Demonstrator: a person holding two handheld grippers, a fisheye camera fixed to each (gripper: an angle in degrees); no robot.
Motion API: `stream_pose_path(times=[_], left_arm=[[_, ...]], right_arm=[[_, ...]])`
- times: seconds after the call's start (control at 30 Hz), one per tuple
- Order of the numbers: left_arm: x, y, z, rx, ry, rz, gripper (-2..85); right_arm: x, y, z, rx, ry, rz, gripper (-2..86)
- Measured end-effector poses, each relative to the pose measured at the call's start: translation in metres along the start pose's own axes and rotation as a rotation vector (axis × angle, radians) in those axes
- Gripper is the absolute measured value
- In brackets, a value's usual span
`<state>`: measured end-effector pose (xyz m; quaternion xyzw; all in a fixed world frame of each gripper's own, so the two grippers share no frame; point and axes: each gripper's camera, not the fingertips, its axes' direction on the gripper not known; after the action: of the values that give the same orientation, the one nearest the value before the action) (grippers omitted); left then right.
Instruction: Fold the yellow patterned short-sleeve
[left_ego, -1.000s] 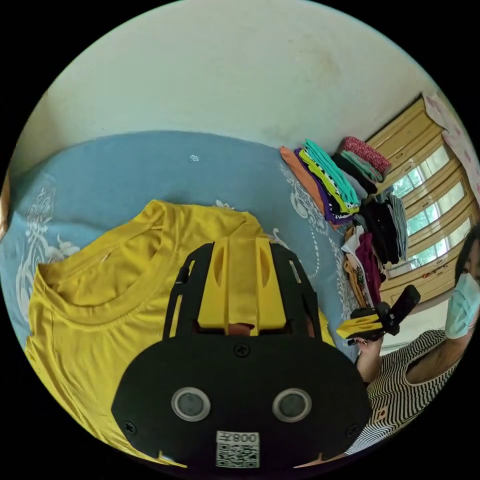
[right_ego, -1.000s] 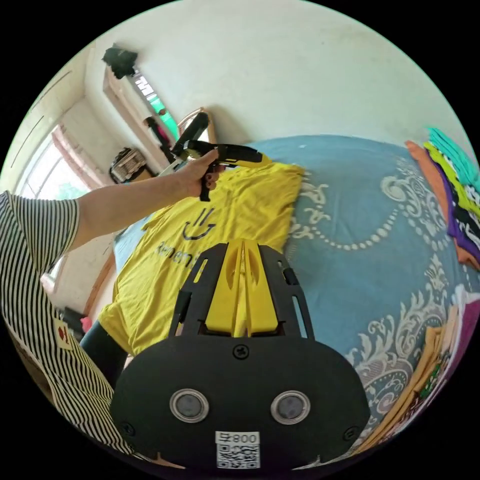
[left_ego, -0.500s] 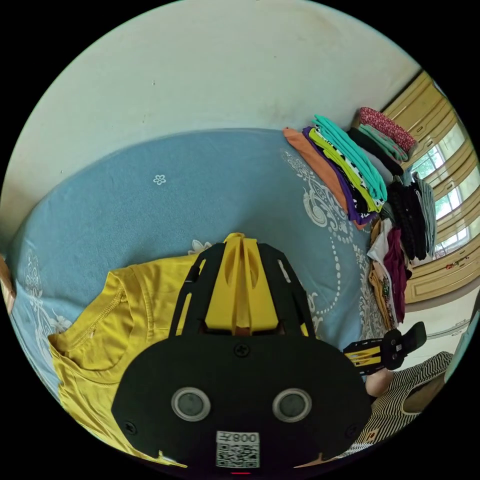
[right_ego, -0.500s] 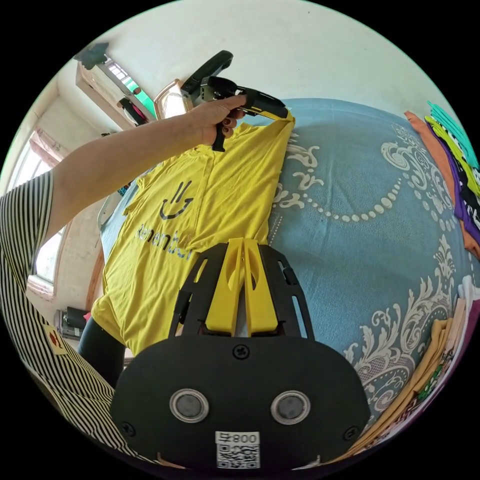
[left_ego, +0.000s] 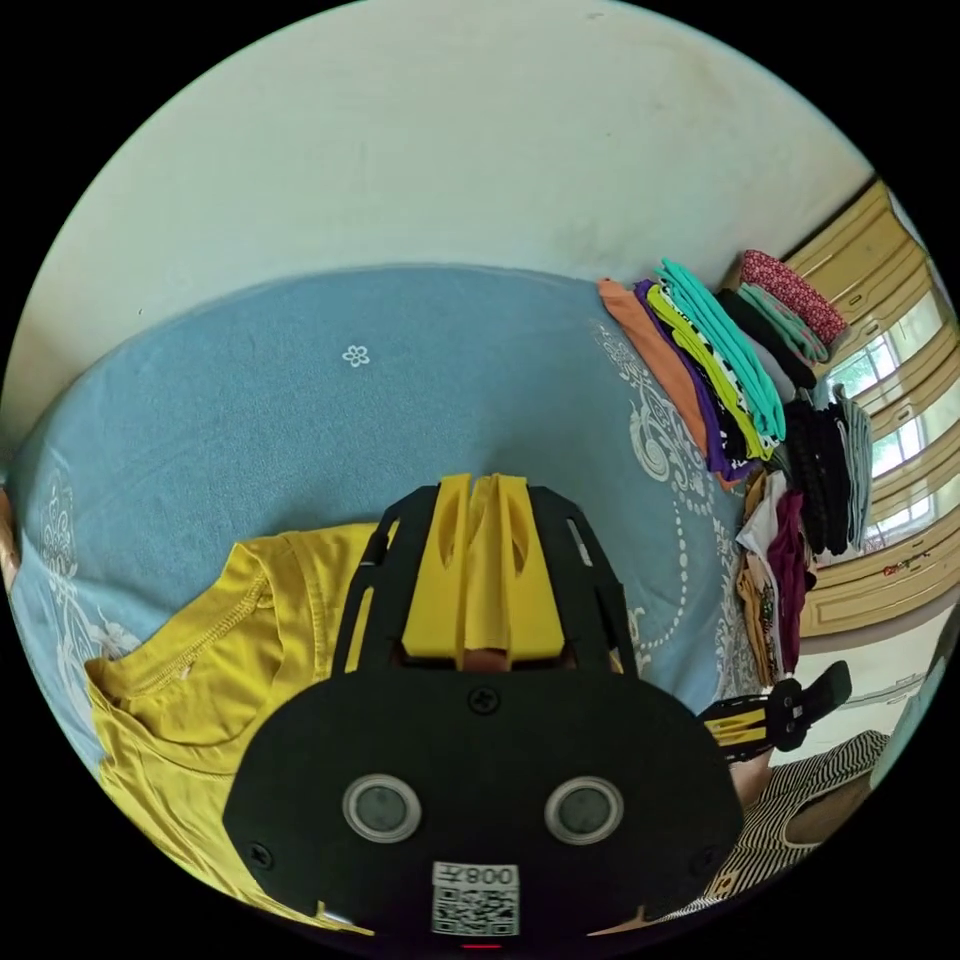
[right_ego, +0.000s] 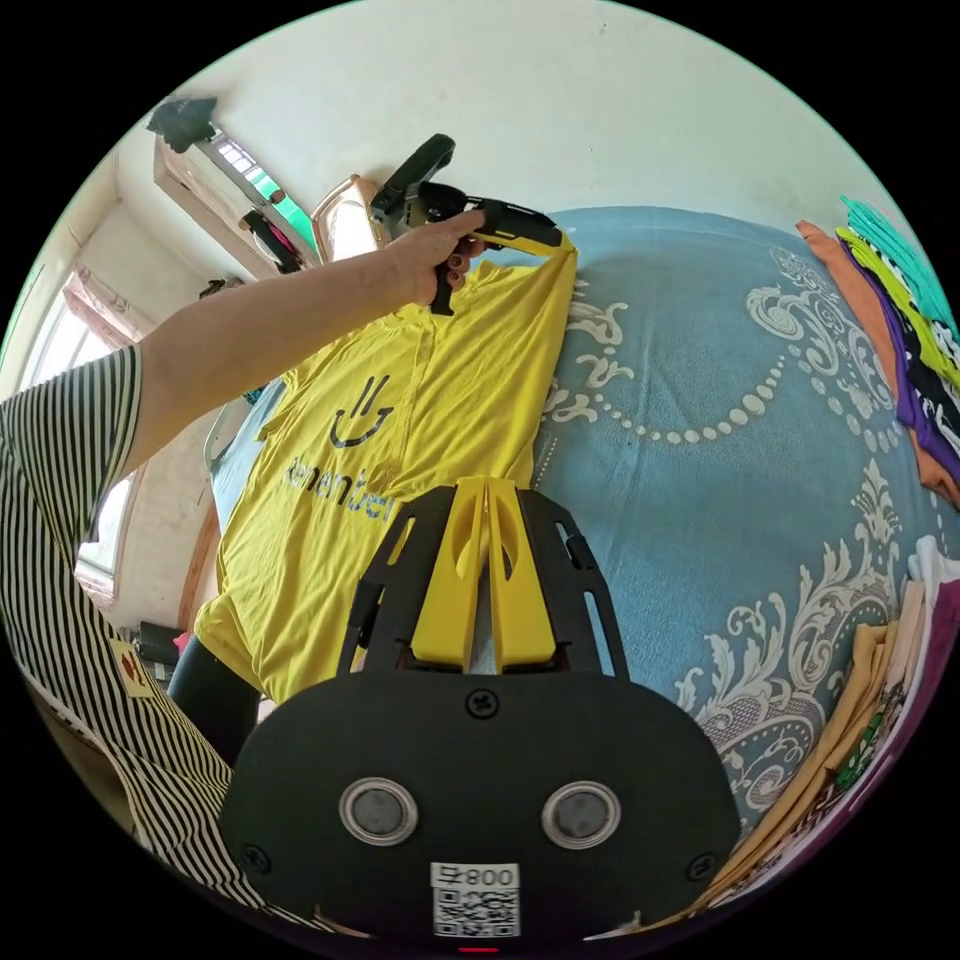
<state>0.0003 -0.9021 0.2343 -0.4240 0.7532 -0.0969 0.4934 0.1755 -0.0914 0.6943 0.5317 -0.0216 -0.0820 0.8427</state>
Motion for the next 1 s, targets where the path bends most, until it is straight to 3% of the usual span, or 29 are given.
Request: stream_pose_path(times=[0.3, 0.5, 0.63, 0.73, 0.9, 1.0], left_arm=[[0.004, 0.064, -0.027, 0.166, 0.015, 0.003, 3.7], [0.010, 0.082, -0.005, 0.089, 0.123, 0.061, 1.2], [0.015, 0.093, 0.022, -0.016, -0.074, 0.055, 0.5], [0.006, 0.106, 0.019, 0.028, -0.016, -0.010, 0.3], [0.019, 0.160, -0.005, 0.093, 0.086, 0.080, 0.2], [0.030, 0.201, 0.002, 0.037, 0.161, 0.127, 0.2]], right_arm=[[-0.017, -0.001, 0.008, -0.040, 0.051, 0.003, 0.1], [-0.029, -0.003, 0.007, -0.038, 0.034, 0.012, 0.1], [-0.045, -0.003, 0.007, -0.037, 0.061, -0.007, 0.1], [-0.056, -0.004, 0.004, -0.042, 0.075, -0.023, 0.1], [-0.078, -0.004, -0.015, 0.051, 0.113, -0.026, 0.1], [-0.084, -0.007, 0.004, -0.039, 0.100, -0.017, 0.1]])
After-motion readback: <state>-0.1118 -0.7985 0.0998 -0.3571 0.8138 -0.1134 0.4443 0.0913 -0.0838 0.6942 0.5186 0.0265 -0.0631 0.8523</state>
